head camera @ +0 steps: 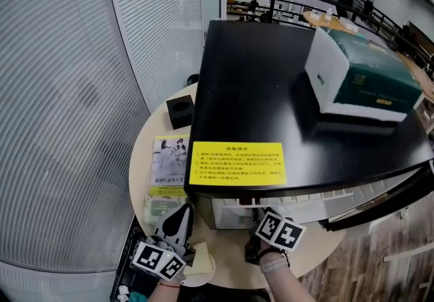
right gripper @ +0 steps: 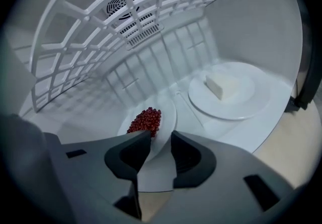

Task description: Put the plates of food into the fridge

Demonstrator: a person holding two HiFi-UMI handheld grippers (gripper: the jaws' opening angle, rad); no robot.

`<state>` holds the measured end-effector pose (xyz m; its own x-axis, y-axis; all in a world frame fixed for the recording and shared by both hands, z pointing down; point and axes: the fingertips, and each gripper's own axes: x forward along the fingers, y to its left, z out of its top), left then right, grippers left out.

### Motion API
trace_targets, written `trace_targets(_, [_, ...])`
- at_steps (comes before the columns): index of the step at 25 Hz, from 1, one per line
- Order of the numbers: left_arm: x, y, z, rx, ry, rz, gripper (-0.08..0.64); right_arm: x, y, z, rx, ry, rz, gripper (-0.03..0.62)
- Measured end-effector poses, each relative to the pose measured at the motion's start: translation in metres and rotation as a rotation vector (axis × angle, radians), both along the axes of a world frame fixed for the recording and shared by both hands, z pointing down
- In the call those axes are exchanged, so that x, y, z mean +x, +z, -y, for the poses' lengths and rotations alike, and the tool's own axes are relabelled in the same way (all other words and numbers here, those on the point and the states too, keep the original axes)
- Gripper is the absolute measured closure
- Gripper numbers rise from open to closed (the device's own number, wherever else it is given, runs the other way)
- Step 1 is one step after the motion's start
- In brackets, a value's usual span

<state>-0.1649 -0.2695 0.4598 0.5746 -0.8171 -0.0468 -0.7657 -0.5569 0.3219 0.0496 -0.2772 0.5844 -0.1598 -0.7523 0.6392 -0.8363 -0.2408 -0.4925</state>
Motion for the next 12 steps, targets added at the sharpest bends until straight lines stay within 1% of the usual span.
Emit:
trace_targets(3, [-0.0003, 0.0010, -0.0015, -0.003, 0.004, -0.003, 0.569, -0.0004, 0.0001, -0.0010, 0.007, 0.001, -0.017, 0.485])
trace_targets(12, [-0.0015, -0.0006, -0.0078, -0.002, 0.017, -0.008, 0.569, -0.0057, -0.0038, -0.0084, 0.061, 0.007, 0.003, 0.436])
